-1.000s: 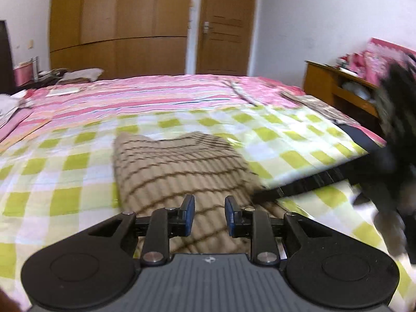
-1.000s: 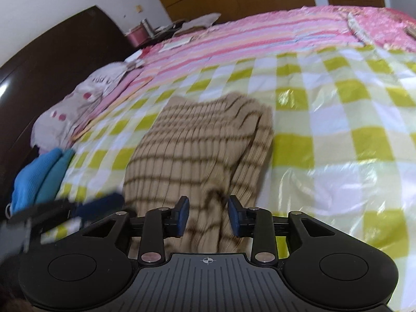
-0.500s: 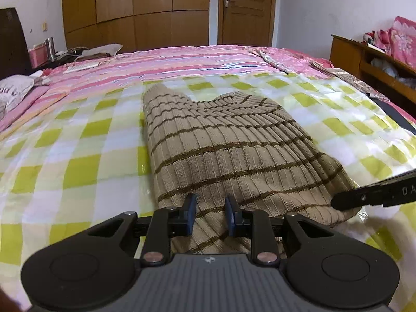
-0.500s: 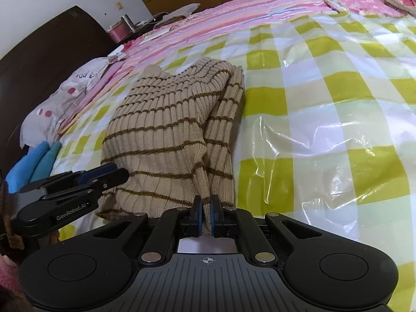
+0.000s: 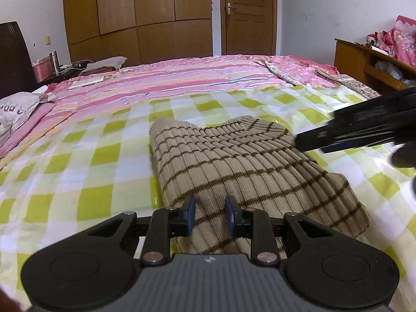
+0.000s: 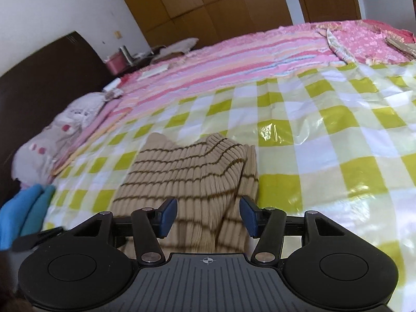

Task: Fold small clothes
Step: 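Move both grippers to the end of the folded sweater strip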

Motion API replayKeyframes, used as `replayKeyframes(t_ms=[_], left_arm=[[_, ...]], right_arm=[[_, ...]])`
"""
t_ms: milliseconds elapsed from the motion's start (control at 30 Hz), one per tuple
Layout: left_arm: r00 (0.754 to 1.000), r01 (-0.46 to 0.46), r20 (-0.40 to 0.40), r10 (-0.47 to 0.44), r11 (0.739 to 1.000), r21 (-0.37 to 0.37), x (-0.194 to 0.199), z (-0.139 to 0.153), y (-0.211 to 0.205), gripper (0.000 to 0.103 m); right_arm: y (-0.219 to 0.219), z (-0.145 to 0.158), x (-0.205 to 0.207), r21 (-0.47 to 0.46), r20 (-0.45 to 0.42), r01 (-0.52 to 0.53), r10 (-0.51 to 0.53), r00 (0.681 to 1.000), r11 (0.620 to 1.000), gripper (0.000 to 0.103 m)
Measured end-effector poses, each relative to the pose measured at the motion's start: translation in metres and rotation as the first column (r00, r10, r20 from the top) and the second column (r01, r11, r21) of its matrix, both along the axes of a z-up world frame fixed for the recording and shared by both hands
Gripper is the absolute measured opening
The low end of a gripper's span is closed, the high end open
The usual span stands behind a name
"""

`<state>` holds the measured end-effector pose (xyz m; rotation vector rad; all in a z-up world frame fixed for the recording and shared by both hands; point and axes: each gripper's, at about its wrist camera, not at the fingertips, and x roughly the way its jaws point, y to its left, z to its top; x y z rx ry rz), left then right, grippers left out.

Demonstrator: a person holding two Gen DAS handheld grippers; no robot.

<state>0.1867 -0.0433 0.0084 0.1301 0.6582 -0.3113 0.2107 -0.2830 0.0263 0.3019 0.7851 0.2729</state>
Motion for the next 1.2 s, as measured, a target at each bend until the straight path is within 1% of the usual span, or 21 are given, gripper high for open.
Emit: replayKeyframes(t_ms=[133,167,200,233,300,400,700,800,867,967,1067,1133,1200], left_arm=[[1.000,0.006,0.013,-0.007,1.000,0.020,0.003,-0.003,-0.003,0.032],[1.000,0.009,0.015,-0.009,1.000,0.021,0.003,-0.003,-0.004,0.032],[1.000,0.012,0.016,-0.012,1.000,0.022,0.004,-0.004,-0.004,0.032],[1.000,0.014,0.016,-0.015,1.000,0.021,0.004,-0.004,-0.004,0.033],[1.000,0.019,0.015,-0.020,1.000,0.018,0.005,-0.005,-0.003,0.033],[1.000,0.026,0.015,-0.026,1.000,0.016,0.005,-0.004,-0.003,0.033],[0.999,0.042,0.010,-0.042,0.999,0.024,0.002,-0.003,-0.006,0.033],[0.999,0.035,0.011,-0.035,0.999,0.001,0.002,0.003,0.001,0.033],[1.000,0.012,0.024,-0.011,1.000,-0.009,0.005,0.008,0.007,0.033],[0.999,-0.034,0.022,0.035,0.999,-0.037,0.019,0.014,0.020,0.033],[0.997,-0.073,0.011,0.074,0.995,-0.070,0.037,0.013,0.027,0.033],[0.996,-0.090,-0.004,0.090,0.992,-0.083,0.050,0.008,0.028,0.033],[0.995,-0.093,-0.029,0.091,0.992,-0.079,0.058,-0.002,0.025,0.033]], right_arm=[[0.012,-0.018,0.022,-0.022,-0.036,0.031,-0.031,0.999,0.999,0.052],[0.013,-0.021,0.024,-0.016,-0.047,0.030,-0.030,0.998,0.999,0.043],[0.014,-0.024,0.025,-0.012,-0.052,0.030,-0.030,0.998,0.999,0.039],[0.014,-0.026,0.024,-0.015,-0.051,0.035,-0.036,0.998,0.999,0.037],[0.012,-0.028,0.023,-0.012,-0.050,0.045,-0.045,0.998,0.999,0.024],[0.002,-0.030,0.022,0.017,-0.062,0.073,-0.072,0.995,0.997,0.016],[-0.016,-0.041,0.010,0.068,-0.071,0.132,-0.127,0.989,0.989,0.015],[-0.013,-0.038,0.008,0.040,-0.059,0.124,-0.122,0.991,0.991,0.015],[-0.011,-0.035,0.007,0.026,-0.049,0.119,-0.118,0.992,0.993,0.015],[-0.013,-0.038,0.003,0.034,-0.043,0.129,-0.128,0.991,0.991,0.015],[-0.014,-0.040,-0.003,0.040,-0.030,0.142,-0.141,0.990,0.989,0.014],[-0.014,-0.039,-0.006,0.039,-0.023,0.143,-0.142,0.990,0.989,0.013],[-0.015,-0.040,-0.006,0.045,-0.030,0.146,-0.145,0.989,0.988,0.013]])
